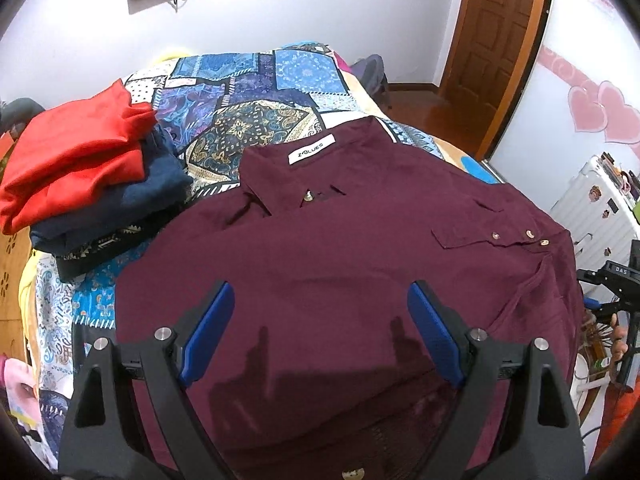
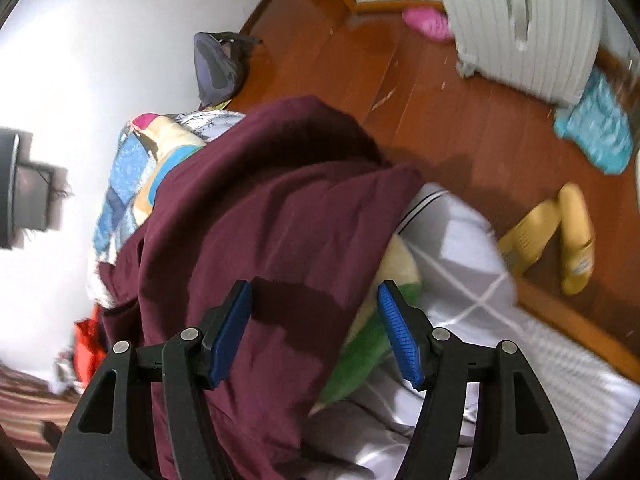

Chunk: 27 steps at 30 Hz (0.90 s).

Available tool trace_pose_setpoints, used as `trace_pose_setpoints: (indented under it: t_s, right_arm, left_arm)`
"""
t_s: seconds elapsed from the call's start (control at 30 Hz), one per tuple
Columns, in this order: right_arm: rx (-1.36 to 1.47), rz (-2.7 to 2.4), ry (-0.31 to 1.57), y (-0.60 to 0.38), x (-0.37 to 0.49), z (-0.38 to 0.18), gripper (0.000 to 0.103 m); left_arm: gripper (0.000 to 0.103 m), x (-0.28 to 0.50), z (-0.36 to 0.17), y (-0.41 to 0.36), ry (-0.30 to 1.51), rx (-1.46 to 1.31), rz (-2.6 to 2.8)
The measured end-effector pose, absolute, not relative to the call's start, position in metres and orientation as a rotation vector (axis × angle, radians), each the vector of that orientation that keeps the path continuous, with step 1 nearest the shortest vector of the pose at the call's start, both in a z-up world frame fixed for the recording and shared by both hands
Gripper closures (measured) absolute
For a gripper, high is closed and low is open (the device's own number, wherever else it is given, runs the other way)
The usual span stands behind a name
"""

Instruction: Fold large clothes

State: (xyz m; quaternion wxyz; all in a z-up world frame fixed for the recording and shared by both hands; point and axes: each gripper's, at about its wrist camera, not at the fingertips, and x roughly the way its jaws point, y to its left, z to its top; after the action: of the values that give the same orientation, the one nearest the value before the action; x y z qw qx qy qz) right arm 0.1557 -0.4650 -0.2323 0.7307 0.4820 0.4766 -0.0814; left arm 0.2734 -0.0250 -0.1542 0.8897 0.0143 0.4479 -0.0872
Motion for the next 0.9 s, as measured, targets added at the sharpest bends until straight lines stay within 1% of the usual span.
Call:
trace_pose_setpoints:
  t_s: [0.13,0.27,0.3,0.33,0.37,0.43,0.5,0.57,0.77,0.9]
  right_arm:
    - [1.022,-0.213,1.018,-0.468,0.161,-0.227,0.039]
    - [0.959,-0.241,0.979,-0.467,0.168,-0.223,0.045]
    - [0.948,-0.257,0.969,-0.469,0.17,-0.224,0.053]
    - [0.94,-0.272,0.965,-0.469,0.172,-0.225,0.064]
    - [0.945,-0.287,0.964,-0.471,0.174,-0.227,0.07]
    - [0.986,-0.291,0.95,-0.475,0.175,-0.229,0.092]
    - [1.036,-0.267,0.939,-0.479,0.175,-0.225,0.095]
    - [1.033,-0.246,0.899,-0.476,0.173,-0.209,0.097]
    - [0.881,-0.145,0.759,-0.435,0.177,-0.124,0.097]
    - [0.769,0.017,0.668,-0.386,0.178,-0.069,0.097]
  left_arm:
    - [0.015,0.277,-0.161,-0.021,0.948,0.021,-0.159]
    - [0.015,0.28,-0.166,-0.016,0.964,-0.004,-0.148]
    - [0.015,0.28,-0.168,-0.015,0.968,-0.012,-0.145]
    - [0.015,0.28,-0.168,-0.014,0.969,-0.018,-0.145]
    - [0.015,0.28,-0.169,-0.013,0.97,-0.021,-0.146]
    - [0.015,0.279,-0.169,-0.011,0.968,-0.025,-0.146]
    - [0.015,0.277,-0.169,-0.009,0.965,-0.024,-0.143]
    - [0.015,0.276,-0.167,-0.006,0.958,-0.025,-0.145]
    - [0.015,0.267,-0.155,0.005,0.923,-0.054,-0.159]
    - [0.015,0.257,-0.142,0.008,0.87,-0.043,-0.176]
